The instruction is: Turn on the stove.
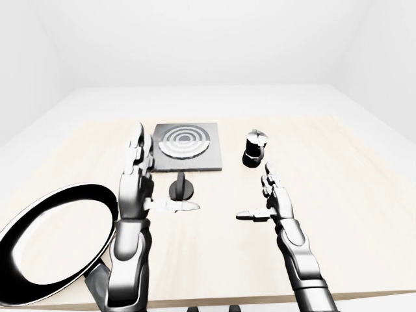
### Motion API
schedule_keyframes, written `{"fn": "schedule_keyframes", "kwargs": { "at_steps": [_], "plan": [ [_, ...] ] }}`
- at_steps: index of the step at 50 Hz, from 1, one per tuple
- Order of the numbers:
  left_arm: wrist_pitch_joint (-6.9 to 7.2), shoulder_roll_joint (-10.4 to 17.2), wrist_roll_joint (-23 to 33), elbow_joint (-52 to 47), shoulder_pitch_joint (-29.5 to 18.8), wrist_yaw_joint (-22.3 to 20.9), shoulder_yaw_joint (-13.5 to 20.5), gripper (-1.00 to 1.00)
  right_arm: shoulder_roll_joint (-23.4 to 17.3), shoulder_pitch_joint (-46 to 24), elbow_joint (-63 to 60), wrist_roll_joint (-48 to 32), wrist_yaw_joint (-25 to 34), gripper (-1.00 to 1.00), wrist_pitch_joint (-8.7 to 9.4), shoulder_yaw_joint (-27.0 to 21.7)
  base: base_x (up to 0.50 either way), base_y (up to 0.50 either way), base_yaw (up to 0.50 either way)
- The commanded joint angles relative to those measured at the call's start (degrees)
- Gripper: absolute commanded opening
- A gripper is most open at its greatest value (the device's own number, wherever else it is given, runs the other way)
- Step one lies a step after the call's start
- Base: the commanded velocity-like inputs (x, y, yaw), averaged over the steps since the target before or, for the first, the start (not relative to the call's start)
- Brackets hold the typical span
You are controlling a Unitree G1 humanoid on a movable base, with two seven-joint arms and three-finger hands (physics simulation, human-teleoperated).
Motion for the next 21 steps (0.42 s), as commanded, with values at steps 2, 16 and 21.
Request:
{"fn": "schedule_keyframes", "kwargs": {
  "at_steps": [2, 16, 21],
  "plan": [
    [0.00, 1.43, -2.48, -16.93, 0.04, 6.94, 6.79, 1.00, 0.04, 0.09, -0.36, 0.00, -0.07, 1.00, 0.40, 0.01, 0.00, 0.00, 0.00],
    [0.00, 2.97, -7.60, -26.83, -1.49, 8.68, 12.65, 1.00, 0.06, 0.40, -0.89, -0.07, -0.12, 1.00, 0.52, 0.12, 0.00, 0.00, 0.00],
    [0.00, 2.94, -7.47, -26.12, -1.53, 8.72, 12.79, 1.00, 0.09, 0.81, -1.36, -0.20, 0.09, 1.00, 0.48, 0.28, 0.00, 0.00, 0.00]
  ]
}}
